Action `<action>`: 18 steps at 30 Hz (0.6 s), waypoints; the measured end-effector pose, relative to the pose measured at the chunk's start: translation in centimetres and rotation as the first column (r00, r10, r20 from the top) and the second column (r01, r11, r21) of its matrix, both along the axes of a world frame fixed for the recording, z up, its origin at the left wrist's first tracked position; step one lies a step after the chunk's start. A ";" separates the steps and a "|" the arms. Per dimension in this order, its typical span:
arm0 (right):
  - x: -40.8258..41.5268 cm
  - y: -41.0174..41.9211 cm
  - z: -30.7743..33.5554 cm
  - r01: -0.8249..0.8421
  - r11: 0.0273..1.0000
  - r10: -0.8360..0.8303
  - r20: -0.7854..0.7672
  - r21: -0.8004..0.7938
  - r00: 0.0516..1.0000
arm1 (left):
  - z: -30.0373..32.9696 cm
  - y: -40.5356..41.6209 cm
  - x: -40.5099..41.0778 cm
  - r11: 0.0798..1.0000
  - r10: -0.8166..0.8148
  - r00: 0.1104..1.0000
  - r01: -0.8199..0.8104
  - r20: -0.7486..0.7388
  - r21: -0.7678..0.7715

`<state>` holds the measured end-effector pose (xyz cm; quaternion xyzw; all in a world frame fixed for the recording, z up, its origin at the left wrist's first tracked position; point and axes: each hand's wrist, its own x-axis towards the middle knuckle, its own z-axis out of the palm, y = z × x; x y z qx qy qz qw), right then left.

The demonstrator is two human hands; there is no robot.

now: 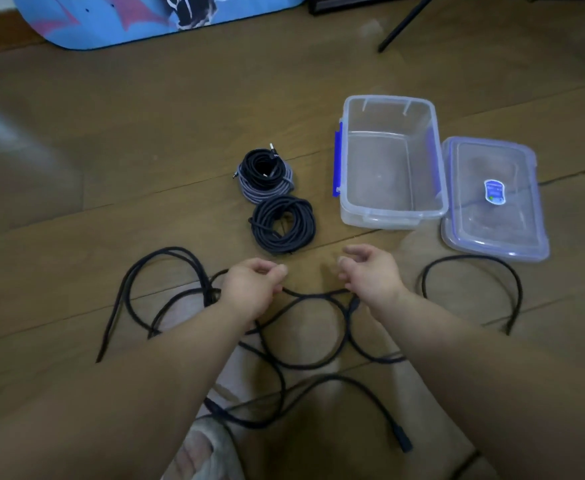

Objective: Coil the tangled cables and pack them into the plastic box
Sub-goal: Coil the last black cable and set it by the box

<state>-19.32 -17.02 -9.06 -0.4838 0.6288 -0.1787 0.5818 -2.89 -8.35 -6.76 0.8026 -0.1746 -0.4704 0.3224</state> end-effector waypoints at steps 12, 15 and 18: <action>-12.4 5.2 1.3 -0.614 0.788 0.517 -0.584 0.039 0.626 | -0.3 0.8 -10.6 0.669 -0.731 0.577 0.711 0.366 0.216; -11.2 5.6 0.4 -0.788 0.613 0.652 -0.594 0.050 0.470 | -1.2 0.3 -11.0 0.739 -0.667 0.630 0.629 0.398 0.242; -10.2 5.5 -0.6 -0.902 0.422 0.724 -0.633 0.093 0.274 | -2.3 -0.5 -11.2 0.736 -0.672 0.629 0.622 0.390 0.266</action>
